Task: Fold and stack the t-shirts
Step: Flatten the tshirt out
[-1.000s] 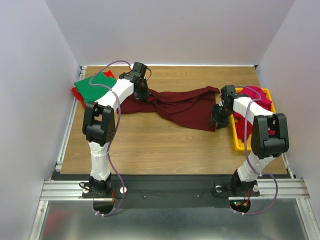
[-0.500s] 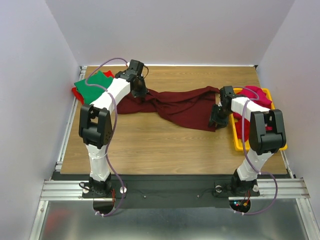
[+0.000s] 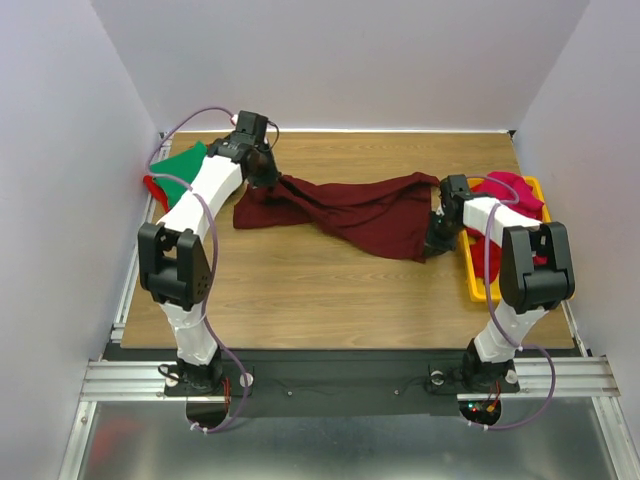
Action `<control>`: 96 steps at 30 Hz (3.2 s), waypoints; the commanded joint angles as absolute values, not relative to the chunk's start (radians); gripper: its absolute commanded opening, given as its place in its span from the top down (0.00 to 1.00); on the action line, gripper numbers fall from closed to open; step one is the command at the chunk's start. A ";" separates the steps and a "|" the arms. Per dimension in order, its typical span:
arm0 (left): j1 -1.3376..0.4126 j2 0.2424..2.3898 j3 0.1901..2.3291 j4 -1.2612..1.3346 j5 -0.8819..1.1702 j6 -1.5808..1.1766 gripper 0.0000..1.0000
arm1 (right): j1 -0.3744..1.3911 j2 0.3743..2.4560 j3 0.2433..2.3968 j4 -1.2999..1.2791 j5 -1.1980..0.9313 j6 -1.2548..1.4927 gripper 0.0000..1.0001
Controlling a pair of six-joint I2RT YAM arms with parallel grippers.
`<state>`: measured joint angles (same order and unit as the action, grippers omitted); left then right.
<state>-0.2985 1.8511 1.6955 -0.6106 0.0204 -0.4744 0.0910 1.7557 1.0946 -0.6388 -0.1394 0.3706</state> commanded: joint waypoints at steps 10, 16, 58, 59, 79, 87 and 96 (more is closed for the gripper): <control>-0.225 1.565 1.850 -0.650 -0.245 -0.396 1.00 | 0.092 1.726 1.808 -0.923 -0.075 0.290 1.00; -0.225 1.480 1.937 -0.592 -0.342 -0.354 1.00 | 0.092 1.801 2.146 -0.999 -0.080 0.253 1.00; -0.229 1.489 2.098 -0.429 0.210 -0.071 1.00 | 0.091 1.517 2.037 -0.649 0.061 0.189 1.00; -0.229 1.512 2.130 -0.431 0.212 -0.061 1.00 | 0.091 1.535 2.049 -0.647 0.069 0.187 1.00; -0.328 1.508 2.257 -0.399 0.037 0.089 1.00 | 0.091 1.550 2.125 -0.634 -0.055 0.173 1.00; -0.448 1.281 2.082 -0.331 -0.023 0.081 1.00 | 0.091 1.350 2.051 -0.632 -0.175 0.183 1.00; -0.453 1.052 2.052 -0.380 -0.005 -0.044 1.00 | 0.090 1.138 2.057 -0.646 -0.158 0.230 0.99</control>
